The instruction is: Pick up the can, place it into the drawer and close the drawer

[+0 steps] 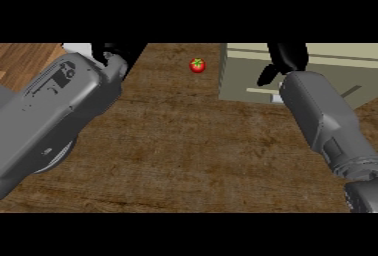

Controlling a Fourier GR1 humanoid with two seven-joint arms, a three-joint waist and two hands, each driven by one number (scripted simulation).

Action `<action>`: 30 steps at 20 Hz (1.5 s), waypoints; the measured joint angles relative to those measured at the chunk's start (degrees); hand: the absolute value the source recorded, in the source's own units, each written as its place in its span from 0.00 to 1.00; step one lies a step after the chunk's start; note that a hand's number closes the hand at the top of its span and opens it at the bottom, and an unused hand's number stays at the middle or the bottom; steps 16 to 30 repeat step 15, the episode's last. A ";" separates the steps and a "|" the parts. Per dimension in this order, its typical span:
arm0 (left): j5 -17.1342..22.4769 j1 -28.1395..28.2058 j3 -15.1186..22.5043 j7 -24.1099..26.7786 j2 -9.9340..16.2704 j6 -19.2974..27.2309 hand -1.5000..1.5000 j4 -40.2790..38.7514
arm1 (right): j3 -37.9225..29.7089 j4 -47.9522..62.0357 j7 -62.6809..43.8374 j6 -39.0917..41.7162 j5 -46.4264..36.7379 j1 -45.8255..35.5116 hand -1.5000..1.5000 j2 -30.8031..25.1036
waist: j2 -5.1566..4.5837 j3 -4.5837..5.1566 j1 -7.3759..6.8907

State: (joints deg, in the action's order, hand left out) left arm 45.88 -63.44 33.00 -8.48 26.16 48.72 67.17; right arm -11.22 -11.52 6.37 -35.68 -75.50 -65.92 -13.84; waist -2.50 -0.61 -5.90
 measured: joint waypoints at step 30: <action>-0.47 2.16 -0.49 -1.87 2.07 -0.29 0.00 4.29 | -18.18 1.54 17.04 12.95 19.29 -2.65 0.00 0.59 | 0.20 -0.08 0.68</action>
